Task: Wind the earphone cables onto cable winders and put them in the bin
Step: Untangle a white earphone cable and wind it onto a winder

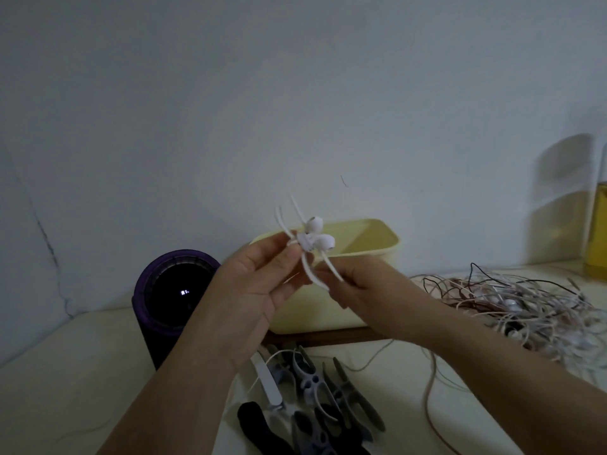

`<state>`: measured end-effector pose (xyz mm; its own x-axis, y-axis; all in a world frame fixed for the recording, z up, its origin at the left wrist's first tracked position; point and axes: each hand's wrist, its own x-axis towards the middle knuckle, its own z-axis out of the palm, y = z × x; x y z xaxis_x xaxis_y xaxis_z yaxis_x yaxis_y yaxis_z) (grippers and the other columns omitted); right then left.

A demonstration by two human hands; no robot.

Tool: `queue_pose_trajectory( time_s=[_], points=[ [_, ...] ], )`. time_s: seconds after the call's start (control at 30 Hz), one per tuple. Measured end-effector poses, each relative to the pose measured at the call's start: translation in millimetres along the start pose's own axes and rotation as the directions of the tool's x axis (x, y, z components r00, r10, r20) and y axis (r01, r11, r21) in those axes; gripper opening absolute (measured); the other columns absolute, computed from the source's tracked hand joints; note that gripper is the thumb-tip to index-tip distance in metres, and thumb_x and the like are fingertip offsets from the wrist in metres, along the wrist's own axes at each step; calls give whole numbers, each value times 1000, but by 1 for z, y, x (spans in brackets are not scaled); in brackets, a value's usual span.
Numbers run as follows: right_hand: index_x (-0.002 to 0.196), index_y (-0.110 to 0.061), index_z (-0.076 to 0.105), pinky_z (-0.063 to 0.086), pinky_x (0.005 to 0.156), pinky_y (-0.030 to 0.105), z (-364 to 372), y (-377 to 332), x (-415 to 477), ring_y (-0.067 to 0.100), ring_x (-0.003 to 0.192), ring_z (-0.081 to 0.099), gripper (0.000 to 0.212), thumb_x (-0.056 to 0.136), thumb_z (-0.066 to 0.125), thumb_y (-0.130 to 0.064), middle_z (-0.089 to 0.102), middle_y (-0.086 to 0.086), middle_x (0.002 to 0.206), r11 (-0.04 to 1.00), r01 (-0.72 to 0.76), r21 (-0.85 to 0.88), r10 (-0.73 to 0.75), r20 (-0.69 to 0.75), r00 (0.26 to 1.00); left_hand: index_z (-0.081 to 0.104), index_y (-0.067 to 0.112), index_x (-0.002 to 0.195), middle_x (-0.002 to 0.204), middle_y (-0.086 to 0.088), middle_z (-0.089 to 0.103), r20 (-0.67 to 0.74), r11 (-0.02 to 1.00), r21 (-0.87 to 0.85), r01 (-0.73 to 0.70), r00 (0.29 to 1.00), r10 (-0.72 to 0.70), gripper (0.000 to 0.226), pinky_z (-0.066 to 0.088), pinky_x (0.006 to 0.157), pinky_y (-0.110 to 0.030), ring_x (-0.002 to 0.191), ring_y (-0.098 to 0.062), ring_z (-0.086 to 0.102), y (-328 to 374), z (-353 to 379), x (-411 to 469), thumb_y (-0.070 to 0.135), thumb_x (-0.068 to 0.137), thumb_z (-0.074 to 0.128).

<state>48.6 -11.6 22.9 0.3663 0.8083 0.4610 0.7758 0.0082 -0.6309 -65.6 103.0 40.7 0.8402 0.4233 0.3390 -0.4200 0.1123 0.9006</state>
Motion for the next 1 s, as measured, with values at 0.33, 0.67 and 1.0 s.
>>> queue_pose_trajectory(
  time_s=[0.33, 0.67, 1.0],
  points=[
    [101, -20, 69, 38, 53, 12, -9, -18, -6, -6, 49, 49, 29, 100, 42, -28, 51, -17, 49, 966, -21, -259, 63, 157, 986, 70, 23, 97, 98, 5, 75, -288, 957, 258, 130, 956, -52, 14, 45, 79, -24, 94, -6, 67, -4, -18, 5, 19, 91, 59],
    [82, -24, 69, 36, 49, 15, -30, -32, -9, 3, 46, 44, 23, 93, 51, -35, 51, -20, 52, 952, 60, -299, -58, 14, 998, 63, 39, 90, 86, 21, 70, -155, 690, 723, 33, 981, 116, 11, 44, 73, -17, 78, 12, 63, -12, -7, 1, 33, 84, 69],
    [79, -27, 70, 33, 46, 12, -49, -26, -7, 5, 44, 42, 10, 86, 63, -30, 54, -2, 50, 972, 140, -188, -186, -251, 950, 67, 24, 100, 97, 11, 74, 63, 829, 559, -22, 998, -16, 29, 50, 79, -10, 89, -3, 69, -8, -4, -1, 28, 72, 67]
  ],
)
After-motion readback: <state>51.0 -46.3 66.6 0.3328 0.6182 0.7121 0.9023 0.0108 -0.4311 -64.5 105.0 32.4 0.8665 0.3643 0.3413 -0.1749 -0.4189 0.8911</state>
